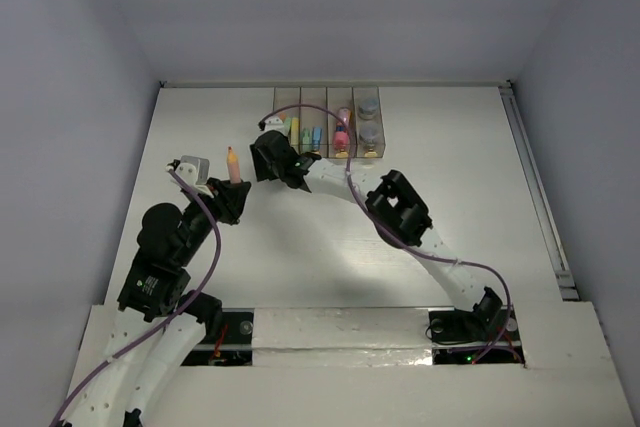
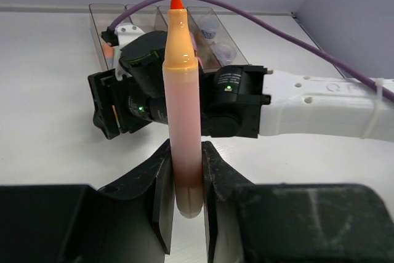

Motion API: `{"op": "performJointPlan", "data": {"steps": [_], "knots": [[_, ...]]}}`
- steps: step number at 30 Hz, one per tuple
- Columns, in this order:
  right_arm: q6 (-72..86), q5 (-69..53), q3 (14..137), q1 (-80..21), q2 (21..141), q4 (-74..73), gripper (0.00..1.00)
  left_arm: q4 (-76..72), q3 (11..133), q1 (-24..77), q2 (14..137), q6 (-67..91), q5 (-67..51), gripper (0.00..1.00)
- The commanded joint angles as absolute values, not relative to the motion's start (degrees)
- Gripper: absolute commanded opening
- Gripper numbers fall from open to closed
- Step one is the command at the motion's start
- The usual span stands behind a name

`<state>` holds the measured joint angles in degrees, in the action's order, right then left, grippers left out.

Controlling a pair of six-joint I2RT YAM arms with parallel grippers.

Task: Sort the stationery into containers
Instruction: Move the pen cap to the center of the board.

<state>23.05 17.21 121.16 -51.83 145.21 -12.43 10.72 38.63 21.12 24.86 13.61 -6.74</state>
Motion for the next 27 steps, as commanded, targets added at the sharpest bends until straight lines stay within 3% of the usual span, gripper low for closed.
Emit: {"op": "performJointPlan", "data": {"steps": [1,4,5,7,8,11,22,27], "knots": [[22.06,19.6,125.33,-52.12,149.67,-16.52,0.61,6.94,40.43,20.74,24.52,13.1,-8.44,0.0],[22.06,20.91,127.34,-52.12,151.7,-17.14,0.54,6.77,40.43,20.74,24.78,13.1,-8.61,0.0],[22.06,21.27,127.35,-52.12,151.96,-17.05,0.43,6.77,40.43,20.74,24.79,13.1,-8.53,0.0],[22.32,21.44,126.39,-52.12,151.61,-16.61,0.31,6.77,40.61,20.74,24.87,12.92,-8.61,0.0],[22.85,21.71,125.43,-52.12,151.09,-16.44,0.17,6.68,40.61,20.74,25.13,12.92,-8.61,0.0],[23.29,22.67,118.34,-52.65,146.7,-13.63,0.11,6.59,40.52,20.74,25.4,12.92,-8.7,0.0],[34.18,27.86,74.38,-54.93,120.95,-3.78,0.14,6.33,40.25,20.21,27.86,12.92,-12.3,0.0],[36.83,23.82,64.61,-54.93,114.79,-3.43,0.36,6.24,40.17,19.69,29.27,13.01,-13.97,0.0]]}}
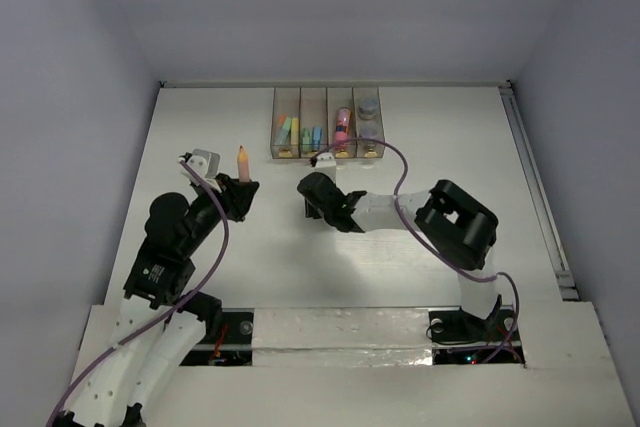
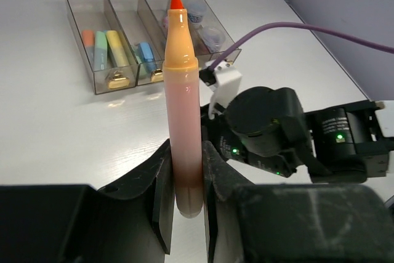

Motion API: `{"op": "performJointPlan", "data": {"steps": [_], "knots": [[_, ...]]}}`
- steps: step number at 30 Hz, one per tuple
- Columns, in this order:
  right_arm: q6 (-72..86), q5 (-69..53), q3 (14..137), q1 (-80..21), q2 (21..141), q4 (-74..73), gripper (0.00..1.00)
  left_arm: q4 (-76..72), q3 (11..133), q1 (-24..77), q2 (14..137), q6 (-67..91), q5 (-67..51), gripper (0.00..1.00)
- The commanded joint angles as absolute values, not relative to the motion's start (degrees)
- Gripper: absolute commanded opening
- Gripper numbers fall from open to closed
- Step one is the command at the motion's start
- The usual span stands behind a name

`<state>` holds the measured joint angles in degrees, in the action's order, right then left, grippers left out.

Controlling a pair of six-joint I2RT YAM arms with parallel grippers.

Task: Sort the stationery into containers
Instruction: Move the pen cap to the center of the board, then close the pen cap on the pen.

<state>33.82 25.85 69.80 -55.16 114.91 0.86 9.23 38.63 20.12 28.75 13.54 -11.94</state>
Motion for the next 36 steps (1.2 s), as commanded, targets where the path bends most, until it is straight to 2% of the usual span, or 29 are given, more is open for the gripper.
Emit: {"op": "performJointPlan", "data": {"steps": [1,3,5,14,25,28,34,36], "knots": [[37.0,23.56,63.29,-54.93,113.65,-3.6,0.38,6.24,40.17,19.69,29.44,13.01,-13.89,0.0],[36.39,23.29,62.93,-54.93,113.03,-4.21,0.49,6.33,40.25,19.69,29.62,13.09,-13.89,0.0],[35.08,23.64,64.76,-54.93,113.46,-5.97,0.54,6.42,40.25,19.69,29.88,13.01,-13.71,0.0],[30.94,24.69,70.48,-54.93,116.28,-13.53,0.54,6.5,40.25,19.69,30.32,13.01,-13.54,0.0],[29.97,26.19,75.41,-54.93,120.06,-17.49,0.48,6.5,40.08,19.16,30.41,13.01,-14.24,0.0],[30.06,26.1,76.11,-54.93,120.76,-17.67,0.43,6.5,40.08,19.16,30.59,13.01,-14.5,0.0],[30.76,27.33,76.29,-54.93,120.85,-17.67,0.24,6.33,40.17,19.16,30.94,12.92,-14.68,0.0],[30.94,28.38,76.55,-54.93,120.33,-17.58,0.11,6.24,40.08,19.16,31.37,12.92,-15.12,0.0]]}}
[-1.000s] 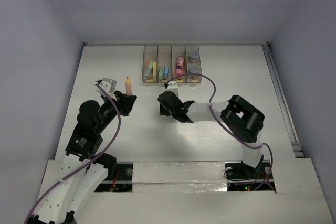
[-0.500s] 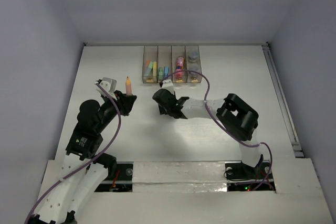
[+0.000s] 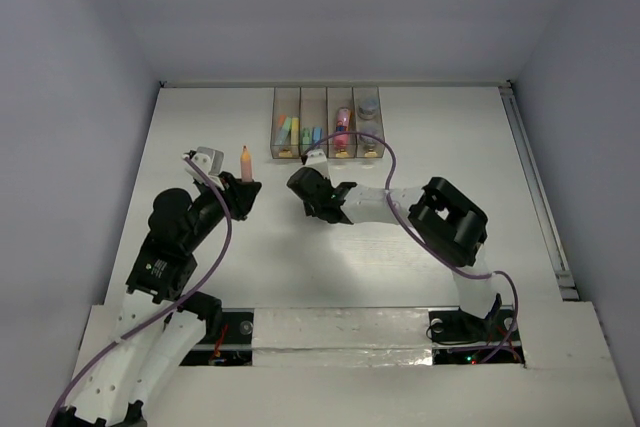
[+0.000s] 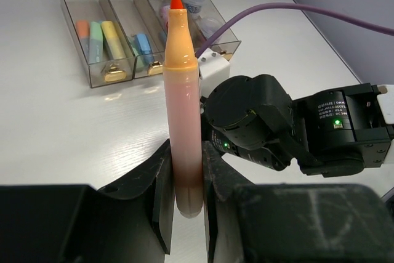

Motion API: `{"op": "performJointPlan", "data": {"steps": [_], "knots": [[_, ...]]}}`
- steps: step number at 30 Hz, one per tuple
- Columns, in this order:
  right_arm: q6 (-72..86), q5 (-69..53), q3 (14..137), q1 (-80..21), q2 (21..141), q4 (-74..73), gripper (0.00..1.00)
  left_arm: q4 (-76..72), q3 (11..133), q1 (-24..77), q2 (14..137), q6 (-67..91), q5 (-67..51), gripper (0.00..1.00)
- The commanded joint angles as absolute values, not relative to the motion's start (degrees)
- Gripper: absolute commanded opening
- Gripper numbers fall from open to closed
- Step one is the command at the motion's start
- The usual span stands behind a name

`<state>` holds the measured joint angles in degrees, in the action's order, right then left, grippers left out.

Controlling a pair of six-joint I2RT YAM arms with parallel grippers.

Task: Sort the stationery into containers
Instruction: Close the pen cap on the pen.

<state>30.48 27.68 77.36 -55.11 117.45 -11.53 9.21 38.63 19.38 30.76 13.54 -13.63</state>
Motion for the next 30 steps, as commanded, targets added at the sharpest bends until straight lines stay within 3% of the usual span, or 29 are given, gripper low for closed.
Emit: {"op": "performJointPlan", "data": {"steps": [1,6,14,30], "knots": [[30.85,28.82,76.81,-54.93,119.71,-16.97,0.1,6.24,40.08,19.16,31.46,13.01,-15.38,0.0],[27.87,32.25,76.99,-54.93,111.11,-10.04,0.08,5.89,39.99,19.16,33.05,13.01,-17.49,0.0],[27.68,26.64,69.18,-54.93,90.02,18.26,0.13,6.24,39.99,19.16,36.65,12.83,-18.72,0.0],[38.4,7.39,73.21,-54.93,92.63,33.05,0.12,5.63,39.99,19.16,41.05,12.31,-23.2,0.0]]}}
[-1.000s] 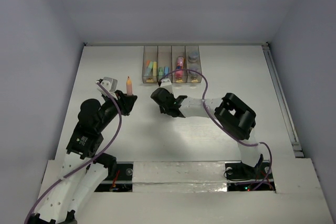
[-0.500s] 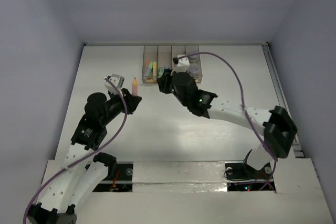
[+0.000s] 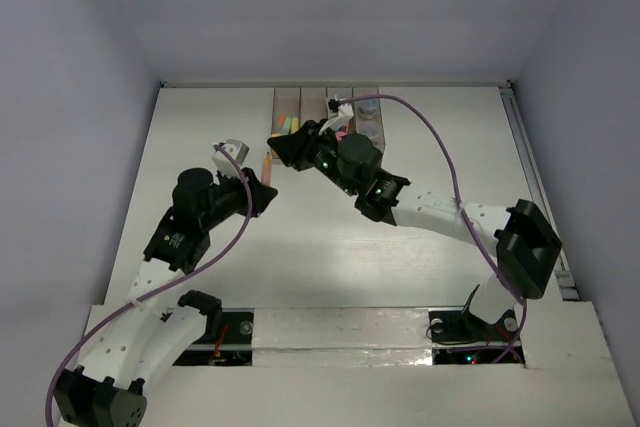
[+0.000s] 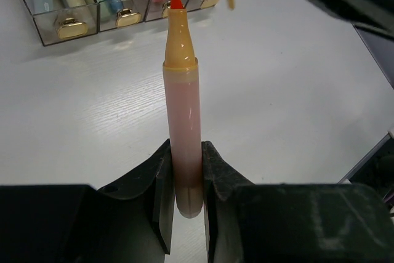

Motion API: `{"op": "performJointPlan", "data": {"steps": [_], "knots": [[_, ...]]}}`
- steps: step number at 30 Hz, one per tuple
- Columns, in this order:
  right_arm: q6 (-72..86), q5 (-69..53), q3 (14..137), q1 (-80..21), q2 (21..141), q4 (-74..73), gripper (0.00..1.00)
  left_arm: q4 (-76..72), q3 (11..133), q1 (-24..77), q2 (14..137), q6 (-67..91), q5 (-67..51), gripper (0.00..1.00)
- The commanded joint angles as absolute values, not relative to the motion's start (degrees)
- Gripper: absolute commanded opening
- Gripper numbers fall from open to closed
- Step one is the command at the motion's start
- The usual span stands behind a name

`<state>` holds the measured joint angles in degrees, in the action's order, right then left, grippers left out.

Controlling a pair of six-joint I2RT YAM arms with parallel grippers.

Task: Sort the stationery into containers
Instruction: Close the pen cap on the pen.

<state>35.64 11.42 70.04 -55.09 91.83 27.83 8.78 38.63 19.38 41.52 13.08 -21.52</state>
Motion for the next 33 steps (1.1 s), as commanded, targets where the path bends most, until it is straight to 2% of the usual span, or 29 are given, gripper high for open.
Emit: {"op": "performJointPlan", "data": {"steps": [1,23,33], "knots": [[38.67,7.12,73.65,-54.93,93.33,32.7,0.12,5.63,39.9,19.16,40.96,12.39,-23.2,0.0],[36.39,8.79,77.61,-55.46,97.99,32.78,0.12,5.45,39.9,19.16,40.78,12.39,-24.08,0.0],[36.83,8.88,75.68,-55.46,97.74,33.31,0.12,5.18,39.9,19.16,39.2,12.57,-22.59,0.0]]}}
